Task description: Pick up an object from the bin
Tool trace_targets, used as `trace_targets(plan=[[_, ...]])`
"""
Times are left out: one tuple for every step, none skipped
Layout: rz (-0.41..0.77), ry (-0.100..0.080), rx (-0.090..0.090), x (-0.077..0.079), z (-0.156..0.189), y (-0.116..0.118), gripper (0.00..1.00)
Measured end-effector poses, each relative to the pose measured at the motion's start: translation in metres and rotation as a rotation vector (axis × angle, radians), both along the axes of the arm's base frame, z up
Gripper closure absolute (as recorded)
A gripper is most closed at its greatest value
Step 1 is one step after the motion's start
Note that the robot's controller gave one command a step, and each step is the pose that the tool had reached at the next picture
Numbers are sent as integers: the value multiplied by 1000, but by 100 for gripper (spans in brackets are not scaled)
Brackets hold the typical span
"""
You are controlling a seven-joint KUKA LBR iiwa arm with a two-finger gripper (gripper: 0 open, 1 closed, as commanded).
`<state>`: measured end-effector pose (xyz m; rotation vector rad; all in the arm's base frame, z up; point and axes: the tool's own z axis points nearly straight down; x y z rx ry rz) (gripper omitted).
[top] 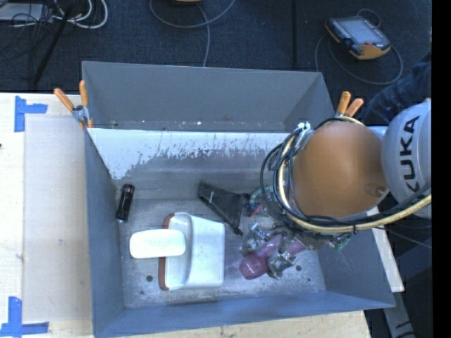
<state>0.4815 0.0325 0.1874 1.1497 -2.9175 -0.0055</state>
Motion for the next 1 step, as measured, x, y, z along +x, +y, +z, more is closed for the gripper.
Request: trace_targets(plan=[[36, -8, 0, 7, 34, 1, 100]])
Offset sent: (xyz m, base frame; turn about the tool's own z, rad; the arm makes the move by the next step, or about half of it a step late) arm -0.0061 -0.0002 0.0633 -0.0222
